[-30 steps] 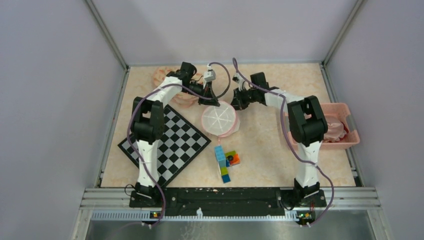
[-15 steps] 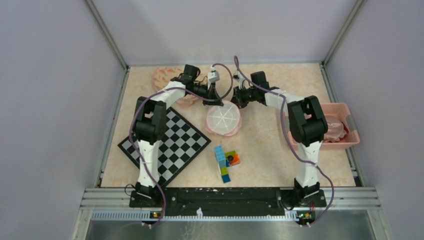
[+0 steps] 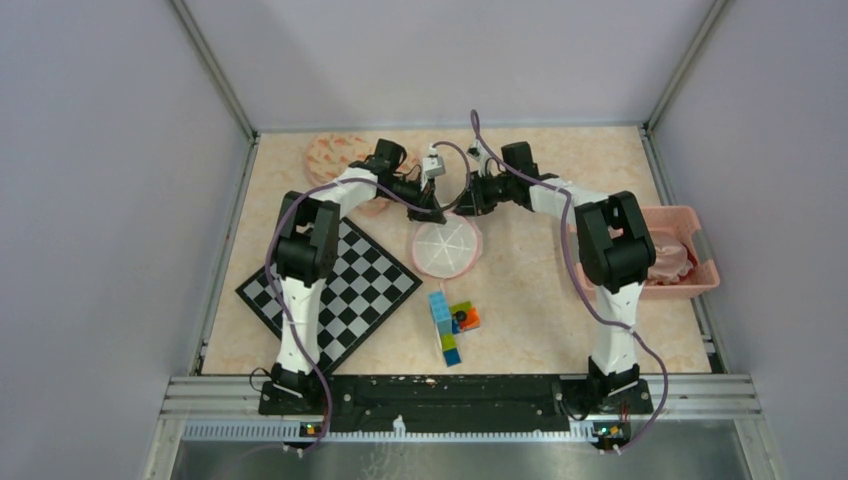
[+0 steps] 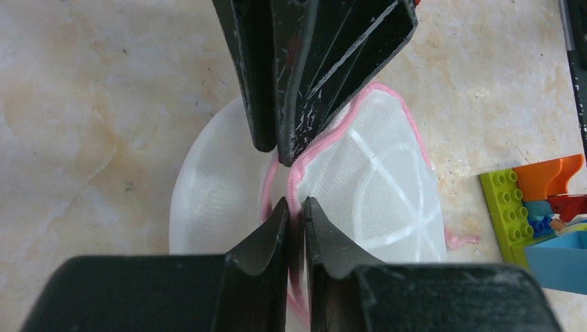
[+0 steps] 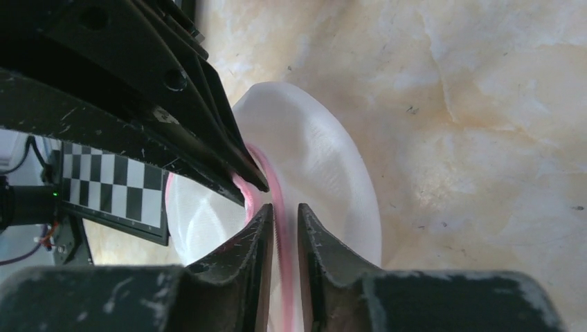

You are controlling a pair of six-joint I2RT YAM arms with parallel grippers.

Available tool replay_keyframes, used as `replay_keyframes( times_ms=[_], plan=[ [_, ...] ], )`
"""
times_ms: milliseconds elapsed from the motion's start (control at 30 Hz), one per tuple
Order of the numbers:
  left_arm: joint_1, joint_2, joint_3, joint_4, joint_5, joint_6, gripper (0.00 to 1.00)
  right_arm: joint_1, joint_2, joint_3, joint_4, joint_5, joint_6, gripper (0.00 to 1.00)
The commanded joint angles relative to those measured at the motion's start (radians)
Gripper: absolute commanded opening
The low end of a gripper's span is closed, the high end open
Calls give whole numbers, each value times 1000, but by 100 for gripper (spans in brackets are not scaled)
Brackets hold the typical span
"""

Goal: Unzip the laundry bag and remove the bra
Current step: Close the laundry bag at the center of the board.

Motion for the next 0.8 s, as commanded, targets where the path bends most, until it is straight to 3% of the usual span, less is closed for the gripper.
replay_keyframes(
  times_ms=[0,267,467,600,767],
  plan=[
    [1,-11,-11,16,-37,-28,19,-15,-3,43,2,-10,0,24],
    [2,-15,-16,35,-75,-81,23,-64,-46,73,-47,-20,-12,43],
    [3,-19,-6,64,-88,-145,25,-85,-67,97,-86,-50,-15,50],
    [2,-39,36,42,-66,-179,52,-85,-88,92,-112,-65,-40,51],
    [2,-118,57,29,-94,-199,69,-87,-123,65,-137,-60,-95,51]
  ],
)
